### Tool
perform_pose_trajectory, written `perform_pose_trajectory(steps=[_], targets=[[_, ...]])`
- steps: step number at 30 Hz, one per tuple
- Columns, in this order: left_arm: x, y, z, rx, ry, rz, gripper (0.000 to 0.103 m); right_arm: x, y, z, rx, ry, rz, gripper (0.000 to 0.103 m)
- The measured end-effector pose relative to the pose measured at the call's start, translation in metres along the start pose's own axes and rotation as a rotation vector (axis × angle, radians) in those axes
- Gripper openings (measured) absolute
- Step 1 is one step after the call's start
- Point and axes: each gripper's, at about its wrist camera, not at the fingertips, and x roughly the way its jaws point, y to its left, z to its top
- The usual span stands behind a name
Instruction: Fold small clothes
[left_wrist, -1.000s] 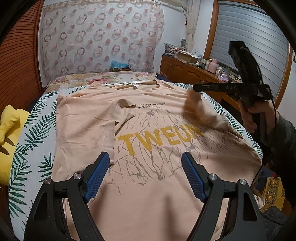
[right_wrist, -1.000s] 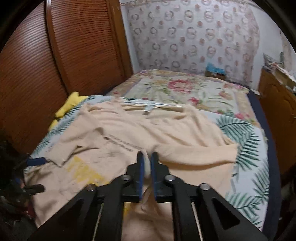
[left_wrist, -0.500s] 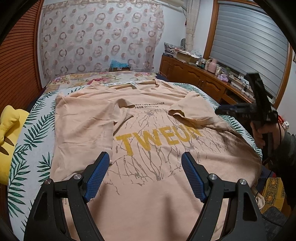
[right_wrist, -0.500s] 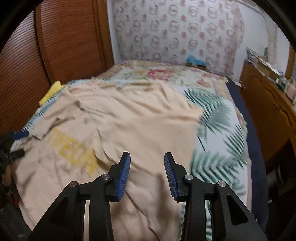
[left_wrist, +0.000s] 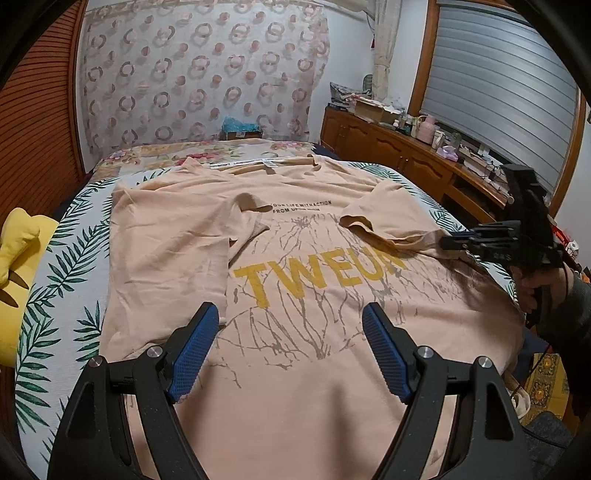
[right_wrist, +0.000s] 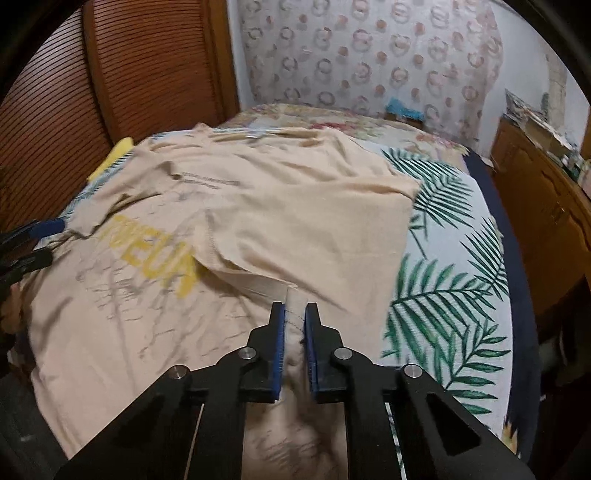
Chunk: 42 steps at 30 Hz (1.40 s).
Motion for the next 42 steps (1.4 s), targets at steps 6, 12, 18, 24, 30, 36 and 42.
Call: perform_pose_trajectory(steps=[6, 12, 18, 24, 30, 36, 42], targets=[[-0.001, 0.008, -0.001, -0.015, -0.001, 0.013, 0.081, -0.012, 0.020, -0.024, -0.027, 0.020, 0.044, 0.010], [-0.005, 0.024, 0.003, -0.030, -0.012, 0.046, 0.081, -0.025, 0.022, -0.045, -0.008, 0.016, 0.021, 0.021], [-0.004, 0.043, 0.017, -0.014, -0.030, 0.091, 0.081, -0.036, 0.017, -0.042, 0.014, -0.017, 0.004, 0.046], [0.007, 0.071, 0.034, -0.011, 0.004, 0.115, 0.081, -0.039, -0.002, -0.022, 0.034, -0.065, -0.029, 0.059], [0.025, 0.096, 0.047, -0.009, 0.027, 0.154, 0.082, -0.008, -0.035, 0.003, 0.079, -0.053, -0.080, 0.059], [0.048, 0.115, 0.058, 0.000, 0.076, 0.192, 0.082, 0.041, -0.061, 0.029, 0.115, 0.002, -0.104, 0.059], [0.071, 0.134, 0.067, -0.018, 0.133, 0.194, 0.082, 0.071, -0.071, 0.054, 0.118, 0.017, -0.087, 0.059]])
